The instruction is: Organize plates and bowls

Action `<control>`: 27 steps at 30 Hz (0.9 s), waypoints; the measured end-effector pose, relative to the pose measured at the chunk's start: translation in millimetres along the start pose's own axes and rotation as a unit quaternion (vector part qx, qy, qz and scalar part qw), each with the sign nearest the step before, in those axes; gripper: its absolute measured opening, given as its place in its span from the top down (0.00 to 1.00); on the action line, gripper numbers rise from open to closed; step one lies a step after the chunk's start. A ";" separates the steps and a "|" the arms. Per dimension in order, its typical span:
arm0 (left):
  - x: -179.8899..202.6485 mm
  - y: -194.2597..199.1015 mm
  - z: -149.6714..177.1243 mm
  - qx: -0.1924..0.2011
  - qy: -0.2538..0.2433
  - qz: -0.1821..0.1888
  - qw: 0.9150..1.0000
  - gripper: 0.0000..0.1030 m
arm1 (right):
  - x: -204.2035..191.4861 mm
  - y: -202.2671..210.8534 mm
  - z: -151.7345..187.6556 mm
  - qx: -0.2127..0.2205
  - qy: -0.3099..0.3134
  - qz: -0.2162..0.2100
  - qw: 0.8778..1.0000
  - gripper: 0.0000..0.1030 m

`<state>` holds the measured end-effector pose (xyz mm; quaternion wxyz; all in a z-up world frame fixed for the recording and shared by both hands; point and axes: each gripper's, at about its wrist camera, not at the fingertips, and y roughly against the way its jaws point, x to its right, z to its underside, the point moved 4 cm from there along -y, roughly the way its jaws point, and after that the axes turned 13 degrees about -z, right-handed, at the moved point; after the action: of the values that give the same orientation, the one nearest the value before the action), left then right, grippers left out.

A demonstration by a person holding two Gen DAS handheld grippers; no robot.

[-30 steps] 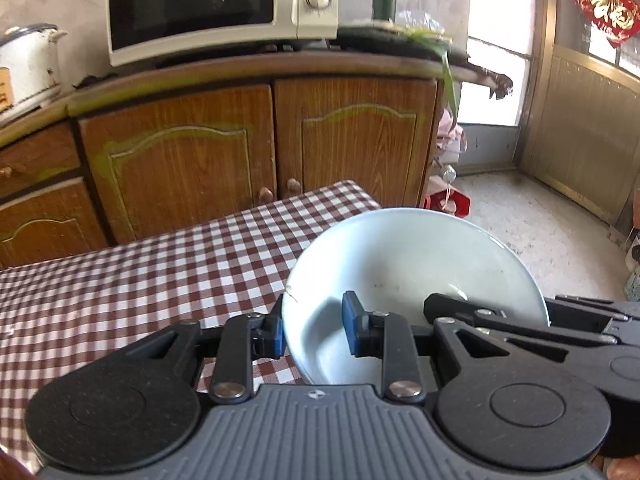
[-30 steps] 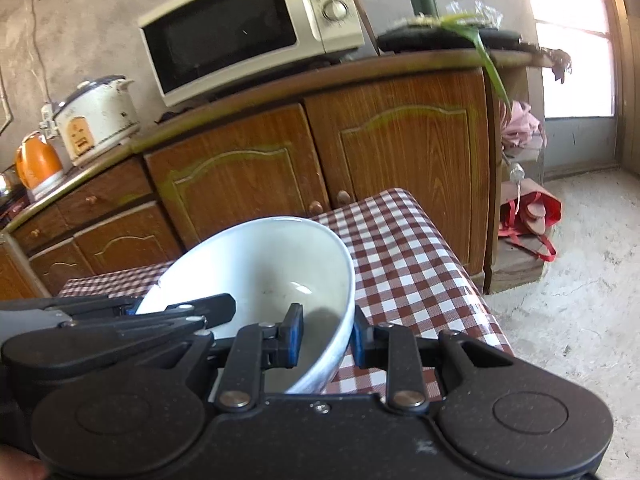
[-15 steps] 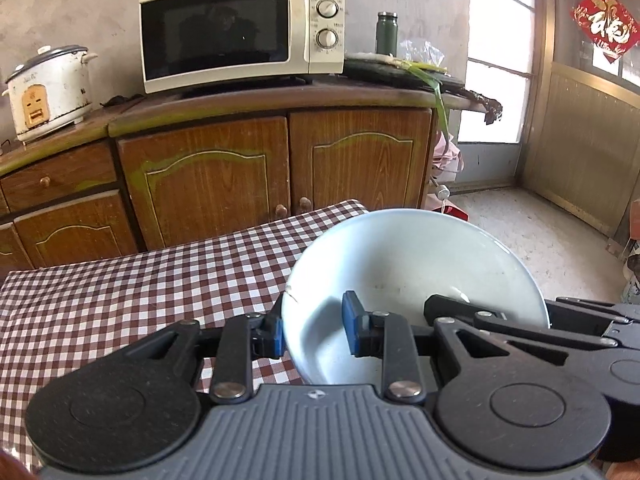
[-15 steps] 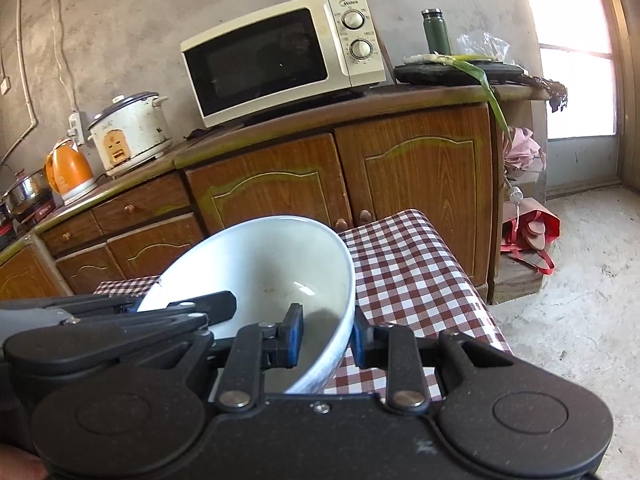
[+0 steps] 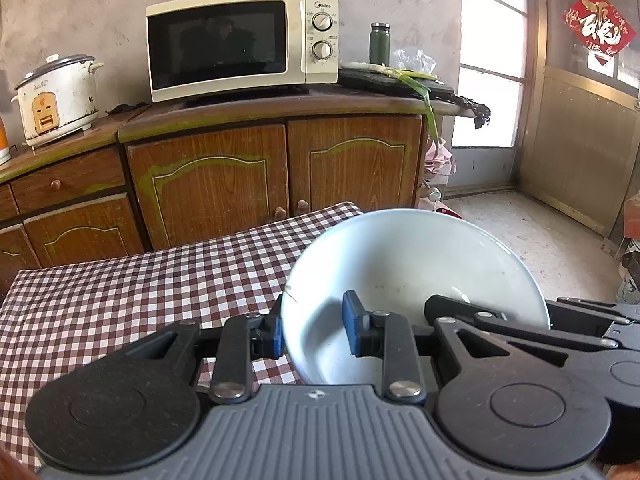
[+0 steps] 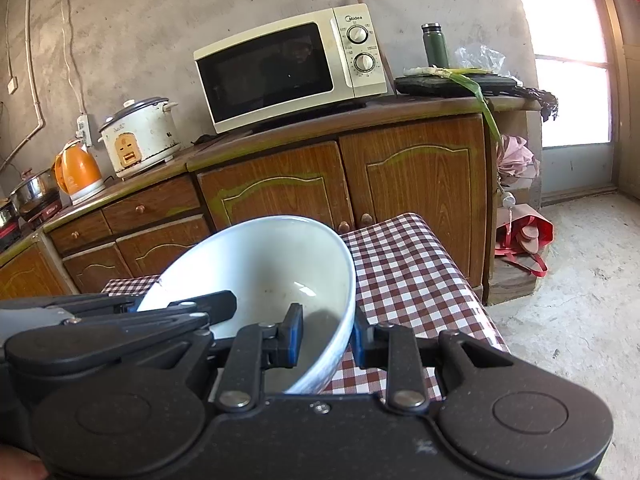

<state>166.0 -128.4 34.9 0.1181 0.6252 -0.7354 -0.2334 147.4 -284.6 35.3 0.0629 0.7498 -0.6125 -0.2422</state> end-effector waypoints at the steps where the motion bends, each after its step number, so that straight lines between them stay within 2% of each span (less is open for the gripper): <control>1: -0.1 1.8 0.8 0.001 -0.001 0.000 1.000 0.72 | -1.0 1.8 1.0 0.001 0.000 0.000 1.000 0.69; 27: -6.3 31.3 20.5 0.005 0.010 -0.001 1.000 0.72 | -21.4 32.5 20.0 0.007 0.005 0.000 1.000 0.69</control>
<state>130.7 -114.9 33.4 0.1220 0.6287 -0.7348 -0.2233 107.0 -268.1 36.6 0.0608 0.7514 -0.6140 -0.2339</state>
